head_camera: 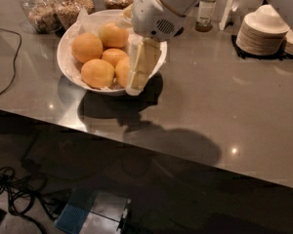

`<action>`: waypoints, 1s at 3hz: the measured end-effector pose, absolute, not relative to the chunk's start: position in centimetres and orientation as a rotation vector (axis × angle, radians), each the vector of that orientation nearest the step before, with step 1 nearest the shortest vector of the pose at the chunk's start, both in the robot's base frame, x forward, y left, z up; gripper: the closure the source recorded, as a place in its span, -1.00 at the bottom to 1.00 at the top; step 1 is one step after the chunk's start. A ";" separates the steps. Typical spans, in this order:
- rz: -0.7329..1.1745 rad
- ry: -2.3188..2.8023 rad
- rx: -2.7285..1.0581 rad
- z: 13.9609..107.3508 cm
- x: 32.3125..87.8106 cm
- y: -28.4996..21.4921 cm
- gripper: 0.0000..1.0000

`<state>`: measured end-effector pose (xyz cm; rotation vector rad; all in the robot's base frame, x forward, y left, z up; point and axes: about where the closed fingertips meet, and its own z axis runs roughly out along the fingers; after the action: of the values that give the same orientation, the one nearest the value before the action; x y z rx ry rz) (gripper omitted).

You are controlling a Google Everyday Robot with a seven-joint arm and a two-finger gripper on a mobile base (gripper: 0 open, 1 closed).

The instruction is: Pick orange from white bowl

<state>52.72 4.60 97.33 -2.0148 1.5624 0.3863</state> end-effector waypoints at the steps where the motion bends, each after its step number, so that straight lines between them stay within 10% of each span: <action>1: 0.375 1.480 -2.061 98.3 52.5 7.5 -1.00; 3: 0.429 1.423 -2.062 98.2 55.0 9.5 -1.00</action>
Offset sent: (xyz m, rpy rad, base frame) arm -0.0019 0.0247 0.0084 0.0021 -0.0305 0.0535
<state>54.97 9.47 98.23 -2.0624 1.4233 0.4289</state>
